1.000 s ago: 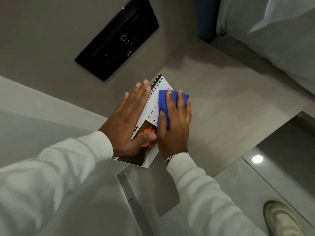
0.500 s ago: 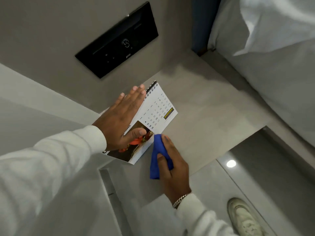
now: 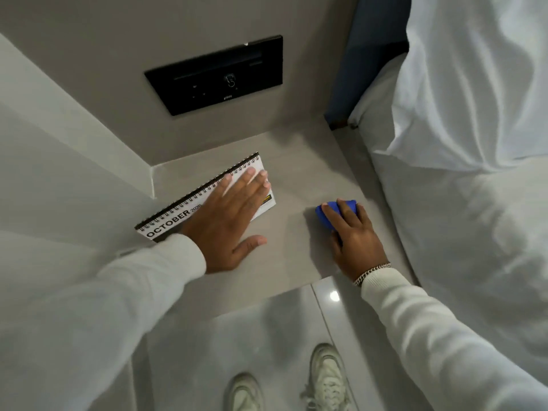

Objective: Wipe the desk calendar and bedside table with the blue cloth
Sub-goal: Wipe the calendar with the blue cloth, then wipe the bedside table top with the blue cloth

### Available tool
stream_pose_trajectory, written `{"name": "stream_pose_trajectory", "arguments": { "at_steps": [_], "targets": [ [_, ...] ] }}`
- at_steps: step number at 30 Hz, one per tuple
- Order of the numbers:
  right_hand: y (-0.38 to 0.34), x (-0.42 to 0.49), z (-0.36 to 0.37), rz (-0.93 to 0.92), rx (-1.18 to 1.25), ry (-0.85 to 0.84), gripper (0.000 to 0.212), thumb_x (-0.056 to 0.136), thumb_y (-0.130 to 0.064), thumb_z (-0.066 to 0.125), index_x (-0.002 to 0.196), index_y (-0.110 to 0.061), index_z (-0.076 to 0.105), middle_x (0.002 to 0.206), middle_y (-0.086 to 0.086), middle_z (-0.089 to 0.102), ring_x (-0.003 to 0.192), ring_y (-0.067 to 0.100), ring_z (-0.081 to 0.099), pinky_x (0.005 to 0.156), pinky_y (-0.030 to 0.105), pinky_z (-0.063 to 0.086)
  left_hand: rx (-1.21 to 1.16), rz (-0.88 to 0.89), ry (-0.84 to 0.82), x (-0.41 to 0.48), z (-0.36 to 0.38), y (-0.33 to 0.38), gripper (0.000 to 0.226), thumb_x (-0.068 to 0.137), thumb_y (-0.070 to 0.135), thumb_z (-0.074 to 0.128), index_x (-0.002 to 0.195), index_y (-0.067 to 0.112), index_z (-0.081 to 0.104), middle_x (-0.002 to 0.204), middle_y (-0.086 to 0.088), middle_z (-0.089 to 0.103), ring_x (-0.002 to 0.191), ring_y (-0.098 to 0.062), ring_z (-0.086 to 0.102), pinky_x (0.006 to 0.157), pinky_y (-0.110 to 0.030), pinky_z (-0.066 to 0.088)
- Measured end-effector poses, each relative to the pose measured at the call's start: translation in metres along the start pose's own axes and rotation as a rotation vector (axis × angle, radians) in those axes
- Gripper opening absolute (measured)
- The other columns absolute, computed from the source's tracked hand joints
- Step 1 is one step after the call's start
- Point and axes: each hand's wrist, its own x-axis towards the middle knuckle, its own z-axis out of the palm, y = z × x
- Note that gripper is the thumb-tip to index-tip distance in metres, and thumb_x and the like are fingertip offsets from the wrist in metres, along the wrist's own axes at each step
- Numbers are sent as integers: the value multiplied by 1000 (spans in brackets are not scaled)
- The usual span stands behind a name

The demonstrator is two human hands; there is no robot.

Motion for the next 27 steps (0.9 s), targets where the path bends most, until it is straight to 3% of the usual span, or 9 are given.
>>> {"name": "stream_pose_trajectory", "arguments": {
  "at_steps": [2, 4, 7, 10, 22, 27],
  "targets": [
    [7, 5, 4, -66, -102, -49, 54, 89, -10, 52, 142, -21, 44, 150, 15, 42, 139, 50, 28, 84, 58, 55, -92, -68, -7, -2, 21, 26, 79, 95, 56, 23, 152, 2, 13, 164, -17, 15, 152, -33, 10, 121, -54, 20],
    [11, 7, 13, -134, -166, -73, 51, 90, -18, 56, 140, -18, 47, 147, 20, 45, 137, 52, 31, 91, 60, 50, -197, -148, -25, -5, 46, 48, 78, 95, 54, 29, 152, 3, 14, 164, -16, 15, 153, -32, 8, 121, -54, 19],
    [17, 5, 31, -168, -298, -66, 58, 92, -50, 48, 143, -24, 41, 152, 16, 39, 142, 47, 25, 105, 61, 36, -303, -323, -56, -8, 83, 71, 79, 93, 53, 31, 153, 5, 13, 164, -14, 12, 153, -29, 5, 123, -52, 15],
    [23, 3, 43, -185, -345, -19, 68, 89, -65, 38, 148, -31, 28, 158, 10, 30, 146, 42, 17, 109, 61, 26, -335, -462, -86, -13, 112, 83, 81, 92, 54, 30, 153, 4, 13, 165, -15, 10, 153, -30, 3, 123, -52, 10],
    [35, 0, 58, -207, -356, 54, 72, 89, -68, 32, 150, -31, 22, 161, 8, 23, 148, 40, 12, 112, 59, 21, -205, -540, -59, -21, 144, 94, 78, 93, 54, 30, 152, 6, 15, 164, -16, 15, 153, -32, 9, 123, -55, 6],
    [31, 0, 54, -196, -377, -18, 74, 88, -69, 32, 151, -32, 17, 162, 7, 18, 149, 39, 8, 112, 68, 14, -273, -560, -118, -21, 134, 94, 80, 92, 58, 21, 154, 9, 11, 166, -12, 8, 153, -30, 3, 123, -54, 1]
  ]
}}
